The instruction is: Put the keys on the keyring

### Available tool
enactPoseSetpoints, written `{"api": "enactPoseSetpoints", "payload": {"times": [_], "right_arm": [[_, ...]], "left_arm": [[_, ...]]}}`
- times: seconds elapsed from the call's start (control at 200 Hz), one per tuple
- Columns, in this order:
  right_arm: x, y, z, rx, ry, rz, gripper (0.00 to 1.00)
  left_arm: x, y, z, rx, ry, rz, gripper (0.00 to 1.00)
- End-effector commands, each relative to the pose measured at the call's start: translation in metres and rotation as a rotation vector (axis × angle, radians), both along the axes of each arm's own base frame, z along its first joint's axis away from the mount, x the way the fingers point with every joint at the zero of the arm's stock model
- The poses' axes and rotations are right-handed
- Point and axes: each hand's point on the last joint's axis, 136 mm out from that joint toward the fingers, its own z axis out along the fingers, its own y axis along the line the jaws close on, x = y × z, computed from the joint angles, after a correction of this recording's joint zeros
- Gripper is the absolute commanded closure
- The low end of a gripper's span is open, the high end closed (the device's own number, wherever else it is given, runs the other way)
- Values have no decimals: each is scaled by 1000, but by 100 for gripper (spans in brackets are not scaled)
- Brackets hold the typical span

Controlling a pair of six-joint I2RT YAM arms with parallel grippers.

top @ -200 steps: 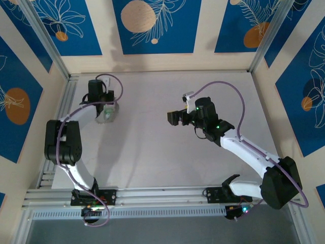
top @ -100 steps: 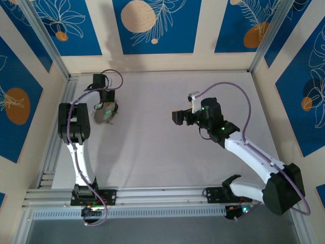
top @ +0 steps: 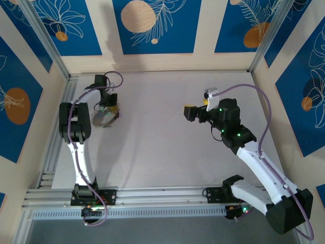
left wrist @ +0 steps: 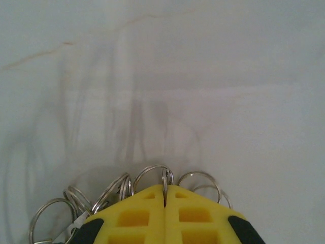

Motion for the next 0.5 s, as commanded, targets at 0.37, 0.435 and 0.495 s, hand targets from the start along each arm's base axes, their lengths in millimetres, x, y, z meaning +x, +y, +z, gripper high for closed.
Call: {"api": "enactPoseSetpoints", "payload": {"times": [0.37,0.435,0.495], "right_arm": [[-41,-35,53,12,-146,-49,1],[-45,-36,54,13,-146,-51,1],[-48,-39,54,11,-150,-59,1]], "left_arm": [[-50,-137,-7,-428,152,-103,100],[-55,-158,-9,-462,172,-129,100],[-61,-178,-10,-488,190,-160,100]]}}
